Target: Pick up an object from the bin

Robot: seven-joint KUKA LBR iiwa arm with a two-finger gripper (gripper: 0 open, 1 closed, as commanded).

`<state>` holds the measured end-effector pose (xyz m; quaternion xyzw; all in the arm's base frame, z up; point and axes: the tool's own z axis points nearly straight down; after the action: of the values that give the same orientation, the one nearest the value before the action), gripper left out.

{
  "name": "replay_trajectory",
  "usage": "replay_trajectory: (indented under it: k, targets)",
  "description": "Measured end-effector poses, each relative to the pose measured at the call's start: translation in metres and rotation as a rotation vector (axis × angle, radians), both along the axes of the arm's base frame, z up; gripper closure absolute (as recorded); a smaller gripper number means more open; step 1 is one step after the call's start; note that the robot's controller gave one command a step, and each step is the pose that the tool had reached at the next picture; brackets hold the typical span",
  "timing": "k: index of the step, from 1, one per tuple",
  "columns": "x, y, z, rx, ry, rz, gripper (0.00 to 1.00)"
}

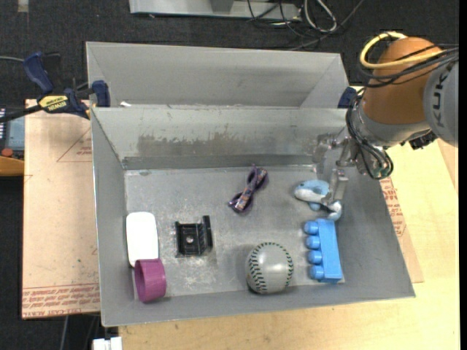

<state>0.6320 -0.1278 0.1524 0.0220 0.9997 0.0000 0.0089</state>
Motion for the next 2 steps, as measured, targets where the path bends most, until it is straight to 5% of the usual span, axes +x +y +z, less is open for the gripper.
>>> replay_trajectory:
  k: [1, 2]
  targets:
    - [-0.014, 0.028, 0.022, 0.005, 0.010, -0.151, 0.00]
    - [0.012, 0.015, -0.028, 0.002, -0.006, -0.094, 0.00]
